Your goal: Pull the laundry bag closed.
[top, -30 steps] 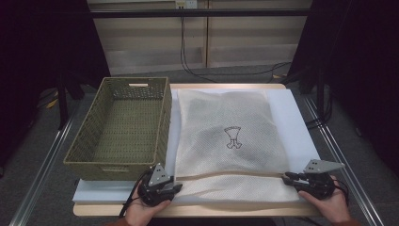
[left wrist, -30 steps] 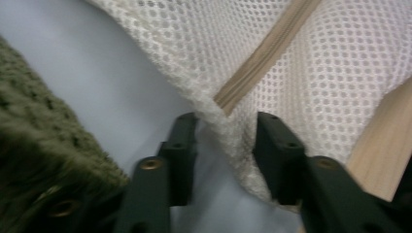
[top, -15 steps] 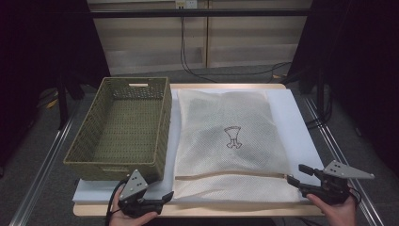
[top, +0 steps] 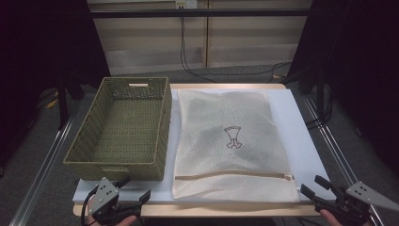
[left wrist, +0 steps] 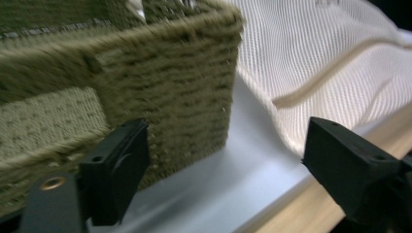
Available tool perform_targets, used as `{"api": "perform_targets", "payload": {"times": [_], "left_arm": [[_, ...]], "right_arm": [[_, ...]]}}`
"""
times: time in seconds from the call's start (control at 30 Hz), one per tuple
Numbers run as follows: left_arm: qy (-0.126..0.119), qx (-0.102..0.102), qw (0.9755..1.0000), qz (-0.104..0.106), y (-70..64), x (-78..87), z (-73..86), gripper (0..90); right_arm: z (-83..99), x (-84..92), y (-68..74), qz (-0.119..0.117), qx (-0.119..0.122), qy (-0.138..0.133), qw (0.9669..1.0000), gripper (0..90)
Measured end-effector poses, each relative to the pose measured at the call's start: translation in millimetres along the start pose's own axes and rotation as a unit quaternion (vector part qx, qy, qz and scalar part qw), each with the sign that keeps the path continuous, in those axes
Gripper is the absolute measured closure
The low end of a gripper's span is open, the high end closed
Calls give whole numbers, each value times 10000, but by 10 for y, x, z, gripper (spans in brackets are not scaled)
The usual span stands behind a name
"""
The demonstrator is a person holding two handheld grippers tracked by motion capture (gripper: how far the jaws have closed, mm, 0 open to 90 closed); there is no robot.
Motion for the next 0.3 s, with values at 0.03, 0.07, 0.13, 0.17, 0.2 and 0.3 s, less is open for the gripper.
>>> {"api": "perform_targets", "payload": {"times": [0.03,0.07,0.13,0.17,0.2,0.3], "left_arm": [[85,-32,10000,24,-10,-25,7,134],[85,-32,10000,24,-10,-25,7,131],[159,-145,9998,-22,-31,-35,12,131],[145,-175,9997,52,-45,-40,11,131],[138,-108,9998,7,-29,-43,9,131],[167,-78,9998,-74,-2,-38,10,131]], "right_arm": [[39,21,-1,1,-27,66,10000,357],[39,21,-1,1,-27,66,10000,357],[38,8,-19,37,-6,68,10000,363],[41,-3,-21,20,1,83,10000,368],[50,-23,-13,-35,-29,153,9999,372],[47,-33,-16,-66,-22,135,9999,376]]}}
Point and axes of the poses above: each handheld gripper's, and its own axes: x roughly backward along the jaws, z roughly out of its underside, y roughly to its left, the point moved 6 cm from there along -x, roughly forward along the jaws, and after that the axes turned 1 degree about y, right-handed, at the moved point
